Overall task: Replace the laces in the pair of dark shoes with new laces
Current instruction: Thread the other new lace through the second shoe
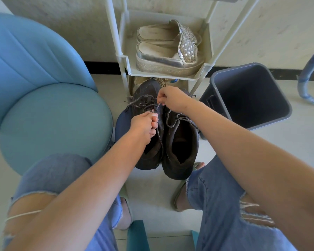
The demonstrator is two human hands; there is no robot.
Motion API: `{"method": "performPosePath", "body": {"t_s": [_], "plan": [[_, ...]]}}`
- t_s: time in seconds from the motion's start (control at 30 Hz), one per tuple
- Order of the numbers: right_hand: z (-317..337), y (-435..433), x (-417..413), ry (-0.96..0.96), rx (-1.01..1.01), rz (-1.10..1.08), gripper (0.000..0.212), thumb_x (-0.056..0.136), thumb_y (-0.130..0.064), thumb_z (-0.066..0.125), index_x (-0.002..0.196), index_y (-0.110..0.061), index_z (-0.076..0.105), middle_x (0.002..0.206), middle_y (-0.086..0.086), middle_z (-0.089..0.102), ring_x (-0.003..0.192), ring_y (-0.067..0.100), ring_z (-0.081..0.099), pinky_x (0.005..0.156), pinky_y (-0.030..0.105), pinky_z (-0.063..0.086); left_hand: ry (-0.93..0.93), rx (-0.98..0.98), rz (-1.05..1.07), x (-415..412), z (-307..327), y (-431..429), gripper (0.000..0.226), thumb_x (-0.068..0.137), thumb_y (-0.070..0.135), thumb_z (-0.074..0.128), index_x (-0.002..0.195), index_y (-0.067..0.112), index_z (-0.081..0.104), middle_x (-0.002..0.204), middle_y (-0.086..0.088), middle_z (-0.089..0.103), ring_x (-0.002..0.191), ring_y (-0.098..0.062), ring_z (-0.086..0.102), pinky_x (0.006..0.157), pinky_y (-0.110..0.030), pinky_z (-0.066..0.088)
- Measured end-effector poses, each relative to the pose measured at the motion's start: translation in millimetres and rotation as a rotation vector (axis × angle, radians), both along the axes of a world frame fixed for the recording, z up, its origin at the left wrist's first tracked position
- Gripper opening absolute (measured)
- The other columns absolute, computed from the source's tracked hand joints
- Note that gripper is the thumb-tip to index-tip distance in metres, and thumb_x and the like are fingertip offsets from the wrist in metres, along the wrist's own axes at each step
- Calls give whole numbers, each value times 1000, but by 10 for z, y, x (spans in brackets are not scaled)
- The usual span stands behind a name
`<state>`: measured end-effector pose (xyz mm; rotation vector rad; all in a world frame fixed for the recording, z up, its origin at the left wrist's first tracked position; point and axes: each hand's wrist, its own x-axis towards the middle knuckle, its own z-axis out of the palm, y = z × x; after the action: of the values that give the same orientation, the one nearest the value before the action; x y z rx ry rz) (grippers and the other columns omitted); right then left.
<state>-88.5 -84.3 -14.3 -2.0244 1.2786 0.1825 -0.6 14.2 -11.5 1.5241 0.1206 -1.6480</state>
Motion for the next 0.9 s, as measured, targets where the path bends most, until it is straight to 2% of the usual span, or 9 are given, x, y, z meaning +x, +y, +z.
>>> {"method": "performPosePath", "body": {"t_s": [0.3, 0.43, 0.57, 0.7, 0.8, 0.9], "plan": [[-20, -24, 33, 13, -31, 6, 24, 99, -6, 43, 110, 3, 63, 114, 13, 65, 88, 14, 51, 73, 19, 37, 174, -6, 46, -2, 28, -23, 34, 102, 7, 23, 72, 10, 39, 28, 6, 37, 18, -3, 33, 20, -14, 16], [-31, -15, 49, 64, -10, 57, 26, 98, 1, 41, 111, 4, 63, 115, 14, 66, 87, 16, 52, 71, 23, 42, 125, 6, 30, -15, 41, -34, 33, 102, 6, 23, 75, 12, 40, 27, 7, 35, 18, -3, 31, 19, -14, 16], [-21, -18, 38, 64, -19, 66, 25, 97, 0, 42, 110, 6, 63, 116, 18, 65, 88, 21, 55, 83, 29, 44, 105, 25, 6, -24, 33, -43, 34, 102, 7, 23, 74, 13, 40, 27, 8, 34, 17, -3, 30, 20, -14, 14], [-19, -20, 37, 64, -26, 84, 24, 97, -1, 42, 109, 3, 62, 115, 15, 64, 86, 17, 50, 75, 24, 37, 121, 25, 23, -19, 29, -44, 34, 103, 8, 23, 74, 12, 41, 27, 7, 35, 17, -3, 31, 20, -14, 15], [-20, -17, 42, 11, -33, 56, 22, 96, -4, 46, 106, 5, 64, 108, 16, 67, 80, 15, 52, 76, 26, 41, 148, 13, 38, -14, 7, -45, 36, 103, 9, 17, 76, 13, 41, 28, 7, 34, 18, -3, 31, 20, -14, 15], [10, -11, 34, -98, -1, 12, 16, 93, -6, 55, 98, 5, 67, 87, 9, 68, 64, 3, 55, 68, 19, 47, 152, 2, 20, -14, -6, -45, 37, 102, 10, 13, 77, 13, 40, 28, 7, 34, 19, -2, 29, 21, -13, 13]]}}
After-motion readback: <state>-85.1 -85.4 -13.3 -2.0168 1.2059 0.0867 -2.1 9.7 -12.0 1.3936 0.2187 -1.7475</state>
